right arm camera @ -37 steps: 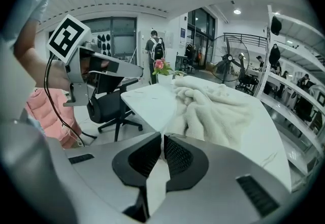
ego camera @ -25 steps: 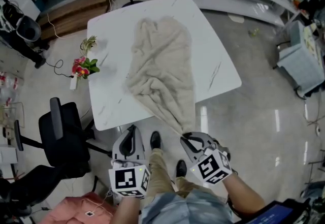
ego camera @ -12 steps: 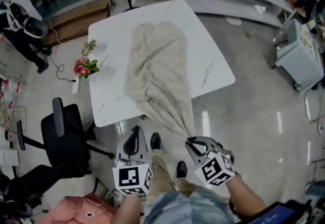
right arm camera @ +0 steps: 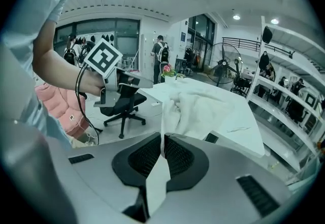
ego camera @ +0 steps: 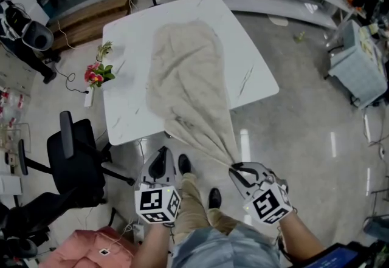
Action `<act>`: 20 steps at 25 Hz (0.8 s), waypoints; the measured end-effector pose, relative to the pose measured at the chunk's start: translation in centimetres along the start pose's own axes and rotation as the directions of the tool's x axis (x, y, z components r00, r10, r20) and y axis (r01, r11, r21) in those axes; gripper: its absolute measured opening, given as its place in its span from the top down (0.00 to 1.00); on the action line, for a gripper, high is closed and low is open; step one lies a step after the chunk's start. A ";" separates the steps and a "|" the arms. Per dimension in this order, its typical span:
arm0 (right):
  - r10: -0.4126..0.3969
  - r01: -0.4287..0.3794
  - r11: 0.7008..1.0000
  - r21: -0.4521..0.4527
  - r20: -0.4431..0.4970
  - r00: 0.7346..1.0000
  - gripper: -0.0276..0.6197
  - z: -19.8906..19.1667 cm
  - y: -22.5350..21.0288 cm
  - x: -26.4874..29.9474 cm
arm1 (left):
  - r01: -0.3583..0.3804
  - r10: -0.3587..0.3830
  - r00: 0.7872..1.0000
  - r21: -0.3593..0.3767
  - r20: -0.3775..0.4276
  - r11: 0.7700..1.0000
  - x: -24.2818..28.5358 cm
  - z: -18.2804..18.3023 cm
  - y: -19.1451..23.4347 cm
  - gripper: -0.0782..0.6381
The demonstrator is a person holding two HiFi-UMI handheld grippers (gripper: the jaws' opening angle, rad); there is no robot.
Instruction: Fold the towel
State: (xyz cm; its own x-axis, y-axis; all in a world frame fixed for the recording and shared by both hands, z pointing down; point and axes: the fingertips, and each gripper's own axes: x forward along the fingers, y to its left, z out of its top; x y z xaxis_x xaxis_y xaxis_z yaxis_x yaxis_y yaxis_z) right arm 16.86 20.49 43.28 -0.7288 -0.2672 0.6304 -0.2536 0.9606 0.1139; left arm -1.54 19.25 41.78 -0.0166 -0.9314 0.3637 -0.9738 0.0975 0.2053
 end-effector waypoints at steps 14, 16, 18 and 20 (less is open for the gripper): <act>-0.009 0.008 0.999 -0.037 -0.025 1.000 0.90 0.2 -0.3 -0.7 | 0.109 -0.137 0.990 -0.458 -0.029 0.882 5.8 -5.9 1.9 0.57; -0.007 0.006 0.999 -0.034 -0.029 1.000 0.90 -0.1 -0.3 -0.5 | 0.114 -0.140 0.990 -0.532 -0.009 0.839 6.5 -6.0 2.6 0.55; -0.002 0.001 1.000 -0.029 -0.026 1.000 0.90 -0.4 -0.3 -0.4 | 0.114 -0.136 0.991 -0.601 0.009 0.791 7.3 -6.2 3.4 0.54; 0.007 -0.008 1.000 -0.028 -0.024 1.000 0.90 -0.5 -0.1 -0.3 | 0.120 -0.140 0.990 -0.652 0.021 0.749 8.0 -6.6 4.0 0.54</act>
State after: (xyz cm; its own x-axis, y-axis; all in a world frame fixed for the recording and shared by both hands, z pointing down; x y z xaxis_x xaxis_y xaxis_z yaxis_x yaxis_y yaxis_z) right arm 17.45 20.46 43.49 -0.7149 -0.2584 0.6497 -0.2303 0.9644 0.1301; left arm -4.11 14.48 51.48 0.1149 -0.9431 0.3119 -0.5835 0.1900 0.7896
